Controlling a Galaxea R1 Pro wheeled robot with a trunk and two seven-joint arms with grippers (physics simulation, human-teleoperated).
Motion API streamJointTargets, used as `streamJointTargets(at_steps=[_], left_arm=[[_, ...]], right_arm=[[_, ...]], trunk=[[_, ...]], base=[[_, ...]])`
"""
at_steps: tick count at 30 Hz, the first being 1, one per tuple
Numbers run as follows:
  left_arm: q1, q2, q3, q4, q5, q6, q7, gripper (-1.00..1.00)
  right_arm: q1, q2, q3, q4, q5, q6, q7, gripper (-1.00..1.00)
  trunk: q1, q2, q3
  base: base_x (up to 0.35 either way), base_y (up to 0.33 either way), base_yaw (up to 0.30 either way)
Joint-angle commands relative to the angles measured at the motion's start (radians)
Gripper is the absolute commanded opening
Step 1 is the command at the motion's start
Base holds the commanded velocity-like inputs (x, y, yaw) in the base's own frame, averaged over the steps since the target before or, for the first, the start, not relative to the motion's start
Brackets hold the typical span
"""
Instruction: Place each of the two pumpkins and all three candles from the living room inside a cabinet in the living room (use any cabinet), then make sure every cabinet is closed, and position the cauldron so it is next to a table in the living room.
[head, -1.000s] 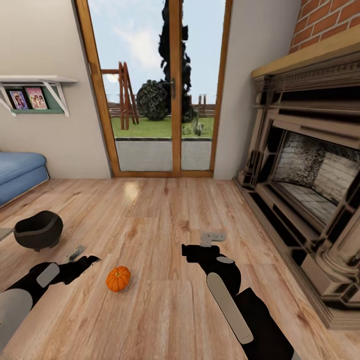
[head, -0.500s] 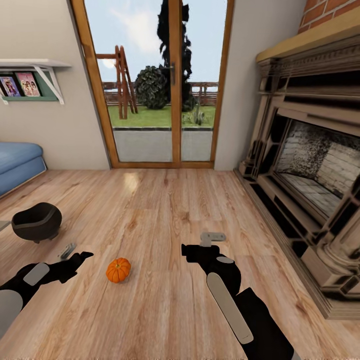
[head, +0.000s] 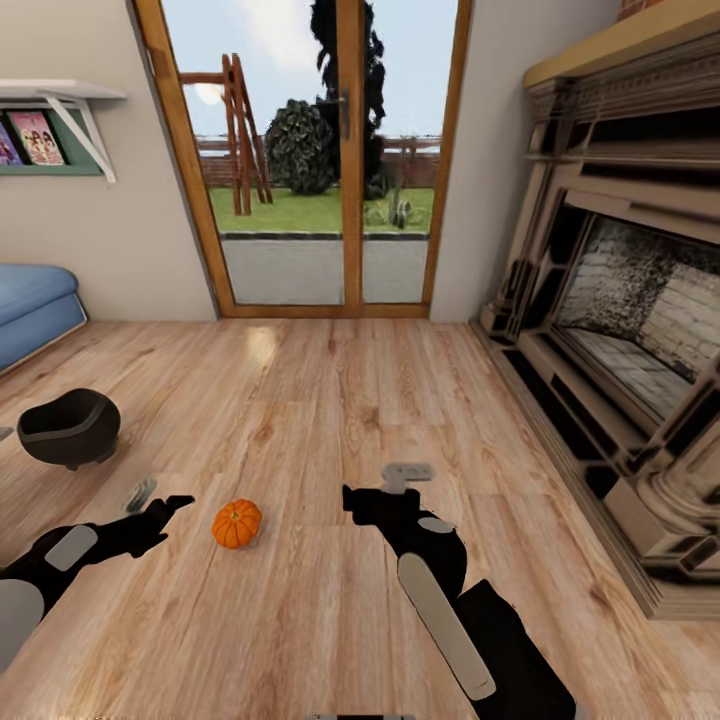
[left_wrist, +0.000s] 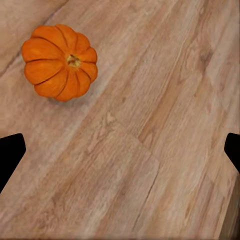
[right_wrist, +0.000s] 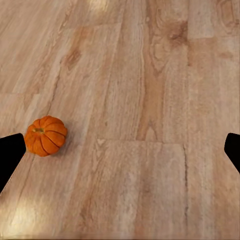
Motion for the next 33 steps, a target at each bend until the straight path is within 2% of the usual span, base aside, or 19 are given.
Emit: streamJointTargets(at_steps=[1, 3, 7, 11, 14, 18, 30, 33], left_arm=[[-0.001, 0.003, -0.006, 0.0, 0.007, 0.009, -0.015, 1.0], [-0.001, 0.007, -0.006, -0.001, 0.007, 0.014, -0.029, 1.0], [-0.001, 0.019, -0.007, 0.0, 0.008, 0.023, -0.082, 1.0], [-0.001, 0.022, -0.007, -0.001, 0.008, 0.025, -0.098, 1.0], [0.0, 0.023, -0.007, -0.003, 0.008, 0.026, -0.102, 1.0], [0.0, 0.023, -0.006, -0.004, 0.007, 0.025, -0.104, 1.0], [-0.001, 0.022, -0.005, -0.008, 0.003, 0.021, -0.105, 1.0], [-0.004, 0.036, -0.005, -0.018, 0.005, 0.019, -0.11, 1.0]], right_arm=[[-0.001, 0.003, 0.019, -0.001, -0.009, -0.021, -0.01, 1.0], [-0.002, 0.005, 0.04, -0.002, -0.009, -0.053, -0.011, 1.0], [-0.002, 0.009, 0.113, -0.002, -0.007, -0.158, -0.021, 1.0], [-0.002, 0.01, 0.139, -0.002, -0.005, -0.236, -0.086, 1.0], [-0.002, 0.008, 0.147, -0.002, -0.005, -0.267, -0.143, 1.0], [-0.002, 0.006, 0.152, -0.002, -0.004, -0.282, -0.187, 1.0], [-0.002, 0.004, 0.152, -0.002, -0.003, -0.277, -0.202, 1.0], [-0.002, 0.005, 0.152, -0.002, -0.003, -0.276, -0.202, 1.0]], trunk=[[0.0, -0.001, -0.005], [0.001, -0.001, -0.013], [0.003, -0.002, -0.028], [0.005, -0.003, -0.044], [0.006, -0.004, -0.055], [0.008, -0.005, -0.071], [0.013, -0.007, -0.117], [0.015, -0.008, -0.129]], base=[[0.0, 0.0, 0.0], [0.0, 0.0, 0.0], [0.0, 0.0, 0.0], [0.0, 0.0, 0.0], [0.0, 0.0, 0.0], [0.0, 0.0, 0.0], [0.0, 0.0, 0.0], [0.0, 0.0, 0.0]])
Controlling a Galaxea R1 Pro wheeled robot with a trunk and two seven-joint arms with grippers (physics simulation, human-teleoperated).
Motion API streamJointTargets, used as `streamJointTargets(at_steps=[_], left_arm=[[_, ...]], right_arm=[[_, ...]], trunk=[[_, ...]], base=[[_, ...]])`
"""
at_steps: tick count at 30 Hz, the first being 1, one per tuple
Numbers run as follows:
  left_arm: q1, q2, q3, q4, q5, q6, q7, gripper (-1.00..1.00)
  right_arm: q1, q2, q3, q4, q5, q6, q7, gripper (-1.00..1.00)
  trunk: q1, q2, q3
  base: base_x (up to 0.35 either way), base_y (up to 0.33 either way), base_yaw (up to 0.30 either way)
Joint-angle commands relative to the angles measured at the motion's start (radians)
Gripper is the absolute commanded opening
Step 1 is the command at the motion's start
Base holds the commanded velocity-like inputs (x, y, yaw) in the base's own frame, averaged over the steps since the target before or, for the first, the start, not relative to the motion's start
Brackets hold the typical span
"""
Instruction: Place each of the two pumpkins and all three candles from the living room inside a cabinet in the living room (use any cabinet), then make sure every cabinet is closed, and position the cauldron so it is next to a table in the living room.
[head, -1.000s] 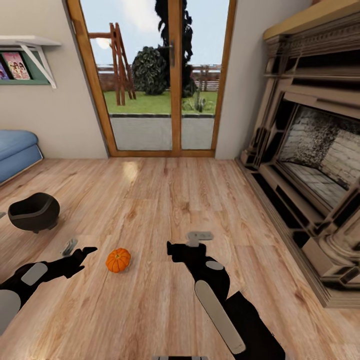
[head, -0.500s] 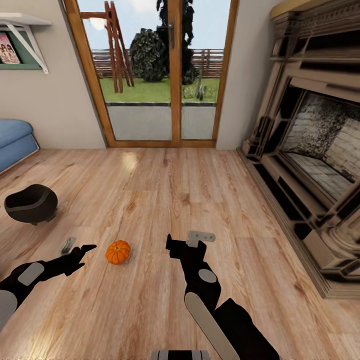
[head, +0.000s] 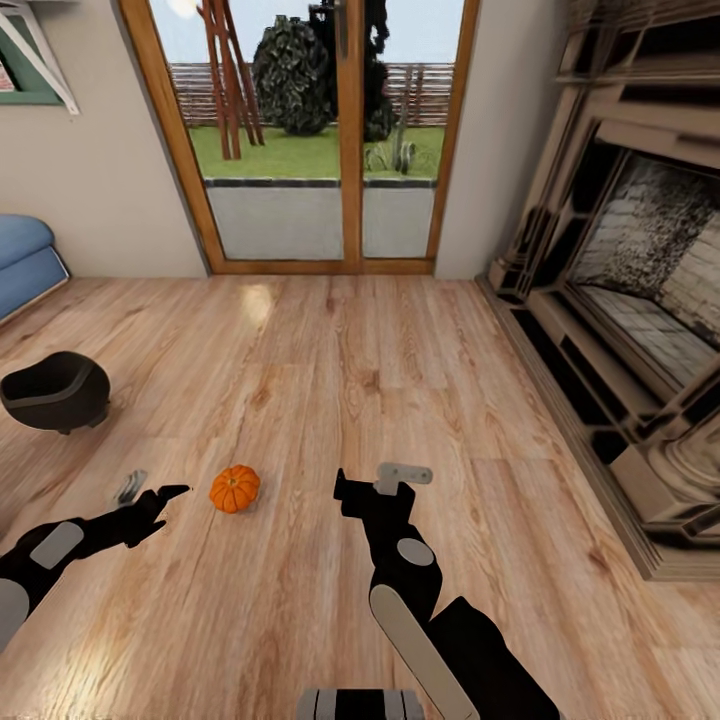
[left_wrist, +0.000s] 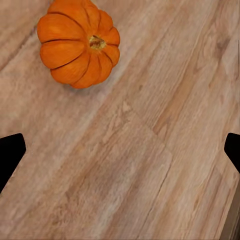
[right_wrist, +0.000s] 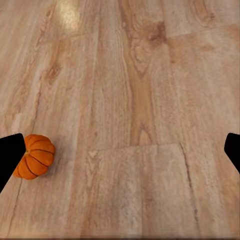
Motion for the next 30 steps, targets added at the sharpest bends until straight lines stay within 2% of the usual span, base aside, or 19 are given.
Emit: streamJointTargets(at_steps=[1, 11, 25, 28, 30], left_arm=[[-0.002, 0.007, -0.007, -0.005, 0.008, 0.002, -0.006, 1.0], [-0.004, 0.019, -0.007, -0.018, 0.008, 0.002, -0.041, 1.0], [-0.004, 0.019, -0.007, -0.019, 0.005, 0.002, -0.049, 1.0], [-0.004, 0.018, -0.007, -0.019, 0.005, 0.004, -0.05, 1.0], [-0.004, 0.018, -0.008, -0.02, 0.005, 0.005, -0.05, 1.0]], right_arm=[[-0.001, 0.0, 0.001, -0.001, -0.005, 0.005, -0.007, 1.0], [-0.001, 0.0, 0.002, -0.001, -0.006, 0.007, -0.006, 1.0], [-0.001, -0.001, 0.002, -0.001, -0.006, 0.007, -0.005, 1.0], [-0.001, 0.001, -0.001, -0.001, -0.006, 0.006, 0.002, 1.0], [-0.008, -0.002, -0.024, -0.001, -0.012, 0.008, 0.015, 1.0]], trunk=[[0.0, -0.001, -0.005], [0.005, -0.003, -0.043], [0.011, -0.006, -0.098], [0.011, -0.006, -0.098], [0.011, -0.006, -0.098]], base=[[0.0, 0.0, 0.0], [0.0, 0.0, 0.0], [0.0, 0.0, 0.0], [0.0, 0.0, 0.0], [0.0, 0.0, 0.0]])
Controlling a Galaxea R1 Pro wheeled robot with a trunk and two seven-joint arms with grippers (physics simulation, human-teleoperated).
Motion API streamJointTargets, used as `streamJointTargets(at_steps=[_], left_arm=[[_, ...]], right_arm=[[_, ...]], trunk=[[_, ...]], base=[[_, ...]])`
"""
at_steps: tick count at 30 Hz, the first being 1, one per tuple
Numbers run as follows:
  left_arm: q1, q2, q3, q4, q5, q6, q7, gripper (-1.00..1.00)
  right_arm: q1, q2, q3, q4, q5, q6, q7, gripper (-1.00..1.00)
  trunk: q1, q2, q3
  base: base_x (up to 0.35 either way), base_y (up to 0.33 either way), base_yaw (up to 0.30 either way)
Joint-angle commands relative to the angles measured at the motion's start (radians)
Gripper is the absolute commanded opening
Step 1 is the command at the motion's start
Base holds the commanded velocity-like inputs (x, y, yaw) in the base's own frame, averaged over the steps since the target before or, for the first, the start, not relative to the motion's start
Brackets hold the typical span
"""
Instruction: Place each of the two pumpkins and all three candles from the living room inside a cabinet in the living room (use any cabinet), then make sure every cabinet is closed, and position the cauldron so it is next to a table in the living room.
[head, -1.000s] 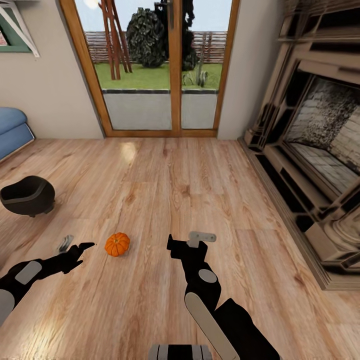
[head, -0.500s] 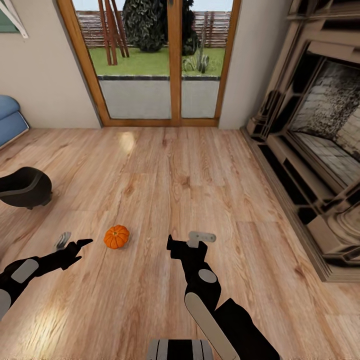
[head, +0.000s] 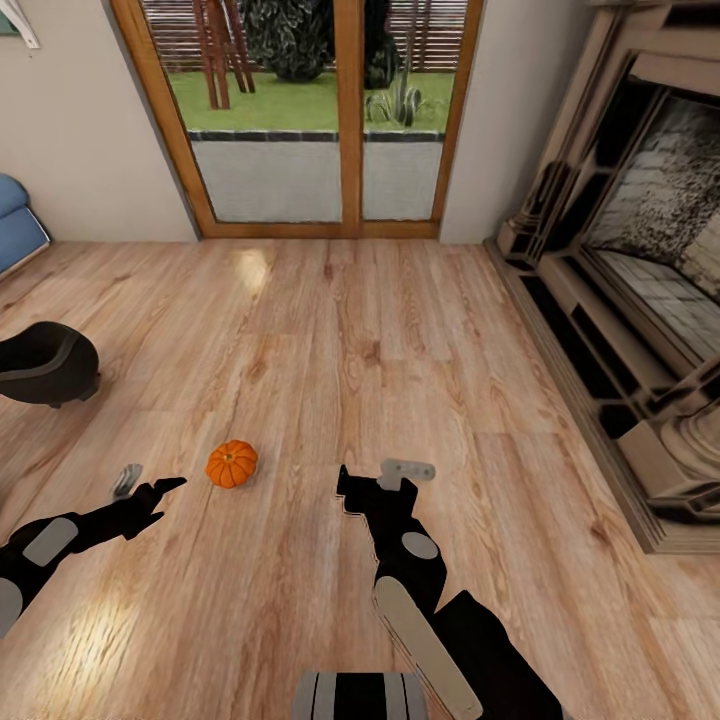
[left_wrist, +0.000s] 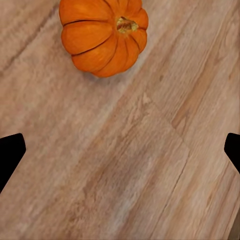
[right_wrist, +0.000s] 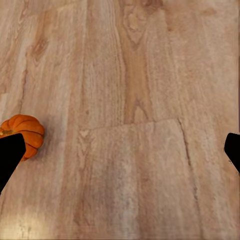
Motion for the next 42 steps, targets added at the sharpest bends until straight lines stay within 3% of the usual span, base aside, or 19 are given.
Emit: streamJointTargets(at_steps=[1, 3, 4, 5, 7, 8, 10, 12, 18, 21, 29, 31, 37, 42], left_arm=[[-0.001, 0.001, -0.007, 0.0, 0.009, 0.003, -0.001, 1.0], [-0.001, 0.0, -0.007, 0.0, 0.008, 0.002, 0.0, 1.0], [-0.001, -0.001, -0.007, 0.0, 0.007, 0.001, 0.001, 1.0], [-0.001, -0.001, -0.007, 0.0, 0.006, -0.001, 0.001, 1.0], [-0.001, -0.002, -0.007, 0.0, 0.005, -0.003, 0.001, 1.0], [-0.001, -0.003, -0.007, 0.0, 0.005, -0.003, 0.002, 1.0], [-0.001, -0.003, -0.008, 0.0, 0.004, -0.004, 0.002, 1.0], [-0.001, -0.003, -0.008, 0.0, 0.004, -0.004, 0.001, 1.0], [-0.001, -0.001, -0.009, 0.0, 0.004, 0.001, -0.001, 1.0], [-0.001, -0.001, -0.009, 0.0, 0.004, 0.002, -0.002, 1.0], [-0.001, -0.002, -0.008, -0.001, 0.004, 0.001, -0.003, 1.0], [-0.001, -0.003, -0.009, -0.002, 0.004, 0.002, -0.003, 1.0], [-0.001, -0.002, -0.009, -0.014, 0.004, 0.003, -0.007, 1.0], [-0.001, -0.003, -0.009, -0.016, 0.004, 0.003, -0.007, 1.0]], right_arm=[[-0.015, -0.002, -0.038, -0.001, -0.009, 0.023, 0.01, 1.0], [-0.036, -0.003, -0.091, -0.001, -0.011, 0.071, 0.039, 1.0], [-0.058, -0.005, -0.158, -0.001, -0.012, 0.135, 0.095, 1.0], [-0.081, -0.006, -0.24, -0.001, -0.012, 0.198, 0.185, 1.0], [-0.101, -0.007, -0.324, -0.001, -0.012, 0.253, 0.303, 1.0], [-0.116, -0.011, -0.4, -0.001, -0.008, 0.297, 0.426, 1.0], [-0.13, -0.03, -0.486, -0.001, -0.002, 0.348, 0.575, 1.0], [-0.136, -0.065, -0.54, 0.0, -0.001, 0.385, 0.674, 1.0], [-0.137, -0.088, -0.573, 0.0, 0.001, 0.399, 0.733, 1.0], [-0.135, -0.091, -0.577, 0.0, 0.001, 0.397, 0.742, 1.0], [-0.099, -0.094, -0.582, 0.0, 0.003, 0.391, 0.823, 1.0], [-0.067, -0.096, -0.586, 0.0, 0.003, 0.391, 0.867, 1.0], [-0.026, -0.1, -0.665, 0.0, 0.001, 0.392, 1.054, 1.0], [-0.009, -0.107, -0.686, 0.0, 0.001, 0.392, 1.135, 1.0]], trunk=[[0.0, 0.0, -0.001], [0.0, 0.0, -0.001], [0.0, 0.0, -0.001], [0.0, 0.0, -0.001], [0.0, 0.0, -0.001], [0.0, 0.0, -0.001], [0.0, 0.0, -0.001], [0.001, -0.001, -0.008], [0.003, -0.002, -0.028], [0.003, -0.002, -0.028], [0.007, -0.004, -0.059], [0.007, -0.004, -0.063], [0.007, -0.004, -0.063], [0.007, -0.004, -0.066]], base=[[0.0, 0.0, 0.0], [0.0, 0.0, 0.0], [0.0, 0.0, 0.0], [0.0, 0.0, 0.0], [0.0, 0.0, 0.0], [0.0, 0.0, 0.0], [0.0, 0.0, 0.0], [0.0, 0.0, 0.0], [0.0, 0.0, 0.0], [0.0, 0.0, 0.0], [0.0, 0.0, 0.0], [0.0, 0.0, 0.0], [0.0, 0.0, 0.0], [0.0, 0.0, 0.0]])
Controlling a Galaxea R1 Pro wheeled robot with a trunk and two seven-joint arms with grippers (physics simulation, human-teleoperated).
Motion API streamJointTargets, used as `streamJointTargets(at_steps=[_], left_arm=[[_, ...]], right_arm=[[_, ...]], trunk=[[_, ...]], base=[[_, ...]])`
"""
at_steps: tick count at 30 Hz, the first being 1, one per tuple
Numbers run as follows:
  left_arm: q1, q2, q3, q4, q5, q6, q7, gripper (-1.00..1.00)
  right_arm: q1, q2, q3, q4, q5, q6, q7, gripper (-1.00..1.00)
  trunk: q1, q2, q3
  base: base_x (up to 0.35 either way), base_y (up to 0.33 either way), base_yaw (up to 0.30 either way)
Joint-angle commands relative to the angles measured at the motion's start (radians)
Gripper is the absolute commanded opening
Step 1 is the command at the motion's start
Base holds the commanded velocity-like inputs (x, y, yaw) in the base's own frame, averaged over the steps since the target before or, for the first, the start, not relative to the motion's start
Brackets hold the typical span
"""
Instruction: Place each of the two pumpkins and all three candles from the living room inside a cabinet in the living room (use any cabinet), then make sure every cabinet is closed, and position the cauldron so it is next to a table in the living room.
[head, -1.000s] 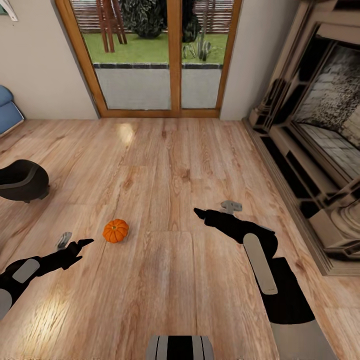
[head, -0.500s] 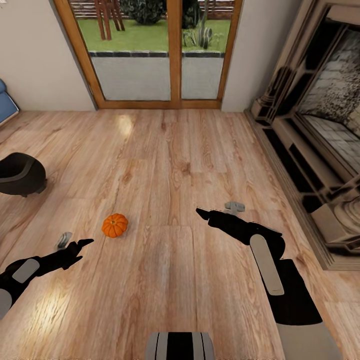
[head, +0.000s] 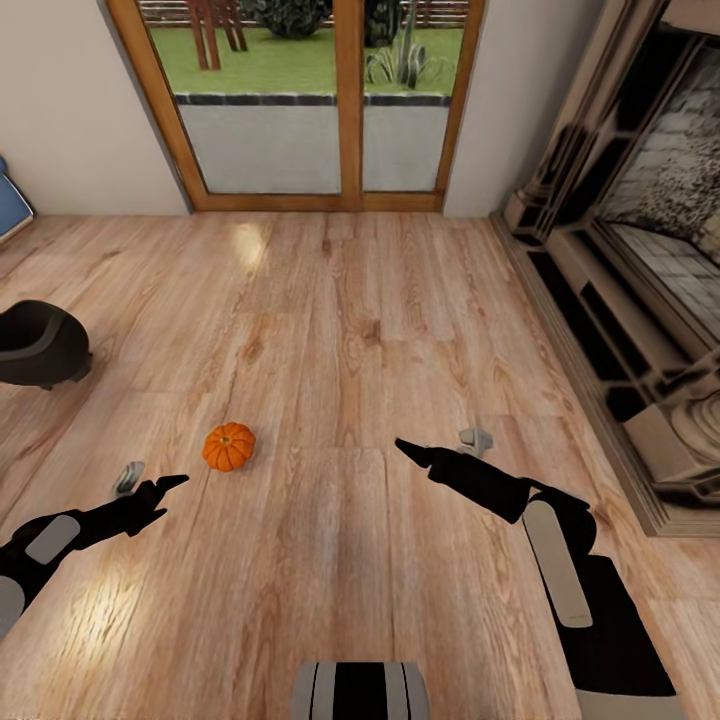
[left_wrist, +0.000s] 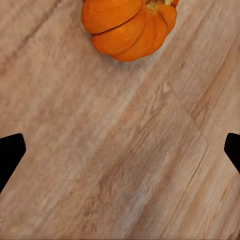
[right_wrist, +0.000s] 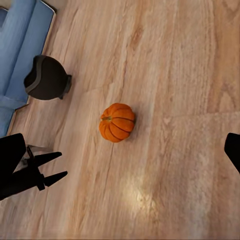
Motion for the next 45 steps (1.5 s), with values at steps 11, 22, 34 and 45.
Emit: streamJointTargets(at_steps=[11, 22, 34, 45], left_arm=[[-0.001, 0.001, -0.007, 0.0, 0.009, 0.004, -0.02, 1.0], [-0.001, 0.004, -0.007, -0.001, 0.008, 0.006, -0.094, 1.0], [-0.001, 0.017, -0.002, -0.027, 0.018, 0.039, -0.134, 1.0], [0.002, 0.041, 0.0, -0.02, 0.021, 0.035, -0.227, 1.0]], right_arm=[[0.005, -0.039, -0.006, -0.001, -0.012, 0.005, 0.059, 1.0], [0.005, -0.039, -0.006, -0.001, -0.012, 0.005, 0.062, 1.0], [0.005, -0.038, -0.006, -0.001, -0.012, 0.005, 0.062, 1.0], [0.005, -0.04, -0.007, -0.001, -0.012, 0.004, 0.108, 1.0]], trunk=[[0.005, -0.003, -0.043], [0.007, -0.004, -0.059], [0.007, -0.004, -0.059], [0.007, -0.004, -0.059]], base=[[0.0, 0.0, 0.0], [0.0, 0.0, 0.0], [0.0, 0.0, 0.0], [0.01, -0.004, 0.0]])
